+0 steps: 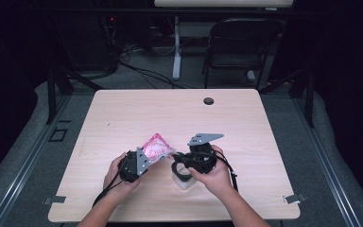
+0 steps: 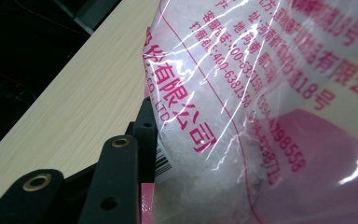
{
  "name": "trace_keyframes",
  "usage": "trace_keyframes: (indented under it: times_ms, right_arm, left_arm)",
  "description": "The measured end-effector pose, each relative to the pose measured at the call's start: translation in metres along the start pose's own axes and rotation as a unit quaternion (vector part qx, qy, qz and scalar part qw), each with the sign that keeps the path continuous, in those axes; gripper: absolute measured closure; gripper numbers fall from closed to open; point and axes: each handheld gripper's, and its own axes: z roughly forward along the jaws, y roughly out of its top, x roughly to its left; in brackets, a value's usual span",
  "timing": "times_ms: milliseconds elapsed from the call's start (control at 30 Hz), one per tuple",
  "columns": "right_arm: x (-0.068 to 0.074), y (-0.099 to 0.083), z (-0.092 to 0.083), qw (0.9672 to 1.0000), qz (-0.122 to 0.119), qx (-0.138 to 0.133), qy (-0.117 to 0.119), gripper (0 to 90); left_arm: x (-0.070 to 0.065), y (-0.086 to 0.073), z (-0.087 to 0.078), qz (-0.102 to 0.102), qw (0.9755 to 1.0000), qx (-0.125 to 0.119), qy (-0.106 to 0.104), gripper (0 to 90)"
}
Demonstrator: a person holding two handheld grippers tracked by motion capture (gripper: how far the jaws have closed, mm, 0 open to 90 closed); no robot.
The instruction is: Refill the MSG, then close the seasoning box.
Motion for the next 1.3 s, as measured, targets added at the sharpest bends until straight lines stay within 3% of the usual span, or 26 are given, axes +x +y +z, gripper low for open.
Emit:
trace_keyframes:
  times_ms: [700, 1167, 1300]
  right_arm:
    - [0.0001, -0.0019, -0.0001, 1.0, 0.001, 0.002, 0.001, 90.0]
    - [0.0011, -0.0042, -0.0036, 1.0, 0.002, 0.002, -0.001, 90.0]
    - [0.0006, -0.0052, -0.0058, 1.0, 0.001, 0.003, -0.001, 90.0]
  left_arm:
    - [0.001, 0.0021, -0.0021, 0.021, 0.9996, -0.005, 0.019, 61.3]
    - [0.0004, 0.006, -0.0053, 0.053, 0.9979, -0.011, 0.037, 61.4]
    - [-0.0005, 0.0079, -0.0064, 0.068, 0.9963, -0.017, 0.05, 61.4]
